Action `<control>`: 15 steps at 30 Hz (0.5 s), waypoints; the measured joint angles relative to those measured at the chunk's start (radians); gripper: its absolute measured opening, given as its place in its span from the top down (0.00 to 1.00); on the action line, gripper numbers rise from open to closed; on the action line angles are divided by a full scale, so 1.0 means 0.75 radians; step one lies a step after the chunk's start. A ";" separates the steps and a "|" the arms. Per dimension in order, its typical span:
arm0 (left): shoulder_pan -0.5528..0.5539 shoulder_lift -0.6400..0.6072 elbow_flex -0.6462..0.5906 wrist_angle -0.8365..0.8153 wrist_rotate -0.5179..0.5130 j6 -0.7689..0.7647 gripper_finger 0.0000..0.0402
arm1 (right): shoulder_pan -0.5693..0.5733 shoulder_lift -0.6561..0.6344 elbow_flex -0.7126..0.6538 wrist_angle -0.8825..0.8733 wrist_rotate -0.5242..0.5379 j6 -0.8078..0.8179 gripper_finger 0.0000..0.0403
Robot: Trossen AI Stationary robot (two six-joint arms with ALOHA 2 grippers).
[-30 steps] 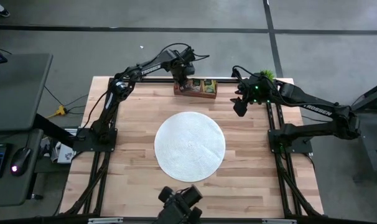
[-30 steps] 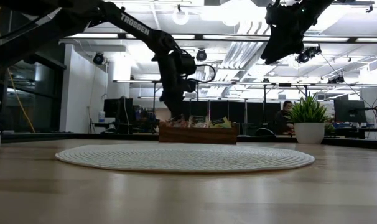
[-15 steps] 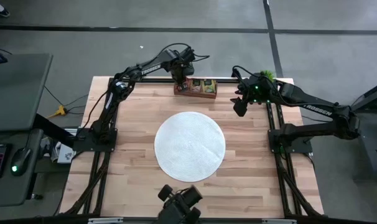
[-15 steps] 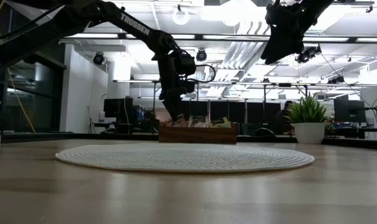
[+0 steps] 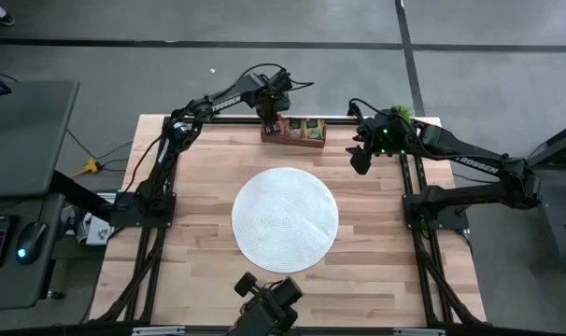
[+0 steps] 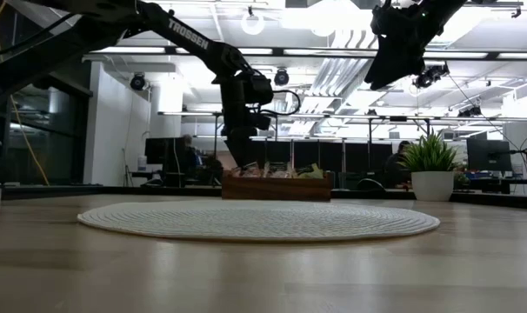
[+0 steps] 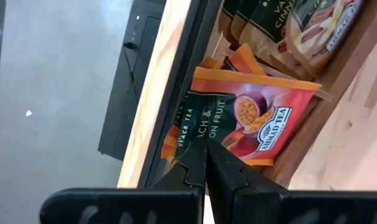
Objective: Pick & Place Tea
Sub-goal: Put the orange tea bag into the left section of the wooden organizer
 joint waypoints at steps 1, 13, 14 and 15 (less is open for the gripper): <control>0.001 0.000 0.000 -0.002 0.004 0.004 1.00 | 0.000 0.000 0.000 0.000 0.000 0.000 0.48; -0.001 -0.001 0.000 -0.003 0.275 -0.009 1.00 | 0.000 0.000 0.000 0.001 0.013 0.010 0.48; -0.002 -0.001 0.000 -0.002 0.278 -0.010 1.00 | 0.000 0.000 0.000 0.001 0.013 0.010 0.48; -0.010 0.011 0.001 0.004 0.276 -0.011 1.00 | 0.000 0.000 0.000 0.001 0.013 0.010 0.48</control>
